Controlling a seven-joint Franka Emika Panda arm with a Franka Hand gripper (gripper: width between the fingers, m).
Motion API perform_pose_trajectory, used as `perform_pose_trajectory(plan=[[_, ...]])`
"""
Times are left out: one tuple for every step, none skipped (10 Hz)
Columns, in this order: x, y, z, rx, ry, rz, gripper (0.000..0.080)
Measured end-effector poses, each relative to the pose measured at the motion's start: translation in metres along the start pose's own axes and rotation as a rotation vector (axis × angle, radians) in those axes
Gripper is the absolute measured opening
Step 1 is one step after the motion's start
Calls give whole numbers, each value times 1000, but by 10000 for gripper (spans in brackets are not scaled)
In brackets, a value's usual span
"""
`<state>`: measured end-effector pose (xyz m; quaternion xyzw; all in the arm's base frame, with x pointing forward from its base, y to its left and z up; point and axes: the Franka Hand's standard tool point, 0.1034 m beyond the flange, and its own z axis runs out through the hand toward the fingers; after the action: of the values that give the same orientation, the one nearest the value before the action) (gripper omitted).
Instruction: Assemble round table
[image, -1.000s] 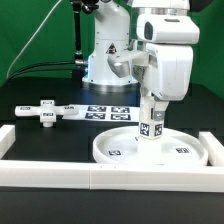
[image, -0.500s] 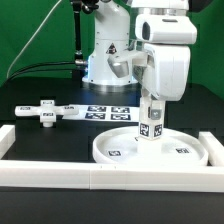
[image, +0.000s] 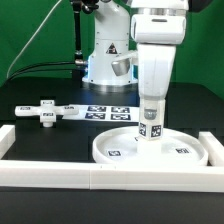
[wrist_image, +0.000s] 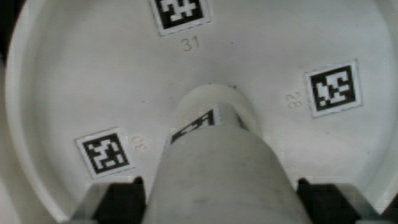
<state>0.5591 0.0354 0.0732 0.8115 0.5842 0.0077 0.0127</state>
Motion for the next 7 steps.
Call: perform_pose_trajectory(plan=[[1, -1, 0, 2, 3, 161, 407], [1, -1, 0, 4, 4, 304, 407], [2, -2, 0, 7, 7, 419, 407], [2, -2, 1, 8, 6, 537, 409], [3, -2, 1, 6, 9, 639, 409], [5, 0, 1, -7, 23, 682, 409], [5, 0, 1, -6, 23, 760, 409]])
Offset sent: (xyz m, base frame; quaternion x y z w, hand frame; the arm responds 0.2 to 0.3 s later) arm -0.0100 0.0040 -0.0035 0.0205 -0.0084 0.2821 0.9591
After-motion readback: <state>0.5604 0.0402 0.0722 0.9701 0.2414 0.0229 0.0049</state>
